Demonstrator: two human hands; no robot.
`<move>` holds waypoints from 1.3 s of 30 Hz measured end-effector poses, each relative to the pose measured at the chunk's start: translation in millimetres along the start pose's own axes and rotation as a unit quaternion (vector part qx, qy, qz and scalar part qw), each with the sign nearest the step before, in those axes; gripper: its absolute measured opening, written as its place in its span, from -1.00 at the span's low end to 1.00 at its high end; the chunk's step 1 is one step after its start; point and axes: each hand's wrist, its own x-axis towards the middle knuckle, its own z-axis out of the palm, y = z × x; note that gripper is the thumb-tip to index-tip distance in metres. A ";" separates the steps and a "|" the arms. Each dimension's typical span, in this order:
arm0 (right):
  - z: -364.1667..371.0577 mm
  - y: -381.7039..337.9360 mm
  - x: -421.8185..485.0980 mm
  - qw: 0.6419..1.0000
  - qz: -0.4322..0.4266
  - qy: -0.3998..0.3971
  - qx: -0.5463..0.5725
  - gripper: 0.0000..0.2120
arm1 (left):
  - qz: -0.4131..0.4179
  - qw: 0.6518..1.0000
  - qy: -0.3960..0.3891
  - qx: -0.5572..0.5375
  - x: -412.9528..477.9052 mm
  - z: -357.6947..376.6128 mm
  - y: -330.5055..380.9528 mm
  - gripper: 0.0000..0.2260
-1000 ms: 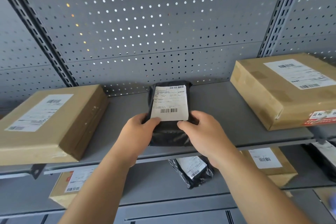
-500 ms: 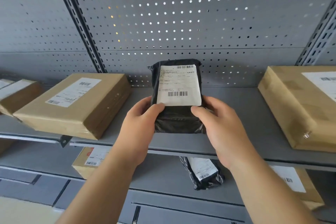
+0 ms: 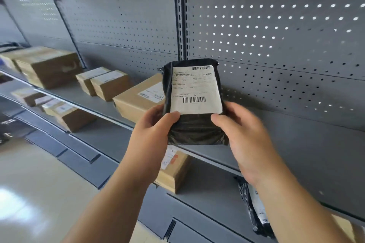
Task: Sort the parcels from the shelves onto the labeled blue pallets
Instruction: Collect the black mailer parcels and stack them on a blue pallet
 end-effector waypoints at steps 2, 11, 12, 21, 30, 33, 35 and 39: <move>30.8 -3.7 4.6 1.000 -0.007 -0.021 0.001 -0.75 | 0.005 1.000 0.022 0.002 3.7 -31.1 6.8 -0.87; 196.9 -9.7 13.8 0.990 0.000 -0.139 0.011 -0.78 | 0.036 0.992 0.117 -0.006 16.3 -193.5 22.4 -0.80; 216.9 -8.9 13.6 0.989 0.000 -0.150 0.011 -0.77 | 0.038 0.991 0.128 -0.003 16.9 -213.4 22.8 -0.79; 396.5 -1.0 9.3 0.960 0.037 -0.273 0.042 -0.78 | 0.049 0.964 0.260 -0.006 4.5 -377.6 23.4 -0.77; 550.9 24.0 35.0 0.919 0.078 -0.383 0.047 -0.78 | 0.028 0.921 0.389 -0.029 32.1 -496.9 16.8 -0.80; 600.9 39.4 60.2 0.902 0.091 -0.419 0.049 -0.77 | 0.025 0.907 0.420 -0.023 61.1 -532.5 15.1 -0.81; 634.3 47.4 80.5 0.893 0.094 -0.438 0.047 -0.76 | 0.022 0.896 0.443 -0.015 83.0 -556.3 14.5 -0.81; 703.7 52.8 125.7 0.878 0.102 -0.467 0.033 -0.79 | 0.017 0.880 0.474 -0.005 130.3 -602.9 21.6 -0.80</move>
